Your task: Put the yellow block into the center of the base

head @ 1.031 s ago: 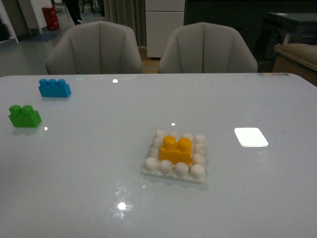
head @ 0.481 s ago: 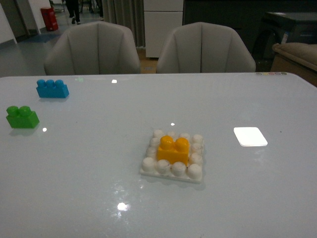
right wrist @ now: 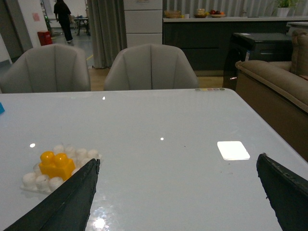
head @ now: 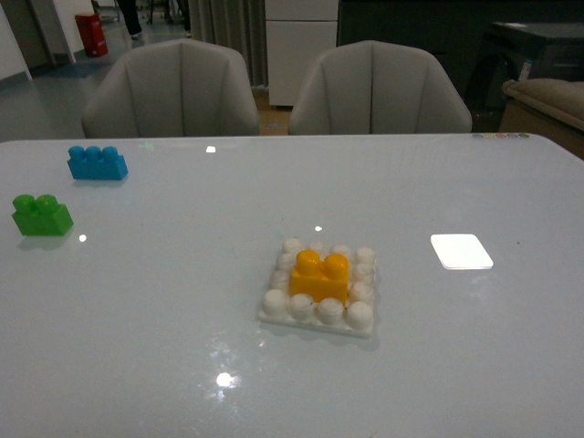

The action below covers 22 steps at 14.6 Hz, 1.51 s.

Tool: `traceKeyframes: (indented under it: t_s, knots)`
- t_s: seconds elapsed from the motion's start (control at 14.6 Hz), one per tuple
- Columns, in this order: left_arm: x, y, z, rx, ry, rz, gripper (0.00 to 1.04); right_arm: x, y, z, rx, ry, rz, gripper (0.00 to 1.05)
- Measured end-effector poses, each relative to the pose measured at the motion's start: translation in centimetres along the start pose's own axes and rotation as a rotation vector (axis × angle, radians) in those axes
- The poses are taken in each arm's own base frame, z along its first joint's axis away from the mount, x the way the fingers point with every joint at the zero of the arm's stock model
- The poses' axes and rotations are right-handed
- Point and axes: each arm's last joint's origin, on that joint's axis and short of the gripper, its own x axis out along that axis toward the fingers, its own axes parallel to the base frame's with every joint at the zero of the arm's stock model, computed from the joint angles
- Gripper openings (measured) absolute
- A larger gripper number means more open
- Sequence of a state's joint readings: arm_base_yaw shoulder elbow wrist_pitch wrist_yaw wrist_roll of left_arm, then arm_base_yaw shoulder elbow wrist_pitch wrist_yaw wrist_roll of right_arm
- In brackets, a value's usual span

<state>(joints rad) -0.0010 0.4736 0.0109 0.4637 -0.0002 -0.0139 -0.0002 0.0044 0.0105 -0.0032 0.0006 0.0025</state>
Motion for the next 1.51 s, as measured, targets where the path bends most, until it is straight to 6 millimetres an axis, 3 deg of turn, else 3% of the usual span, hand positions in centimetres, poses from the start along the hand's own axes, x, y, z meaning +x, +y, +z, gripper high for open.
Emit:
traceKeyframes:
  t_s: [1.51]
  knots:
    - [-3.0, 0.0, -0.2, 0.000, 0.006, 0.000, 0.02, 0.0, 0.0, 0.0, 0.000, 0.000, 0.000, 0.98]
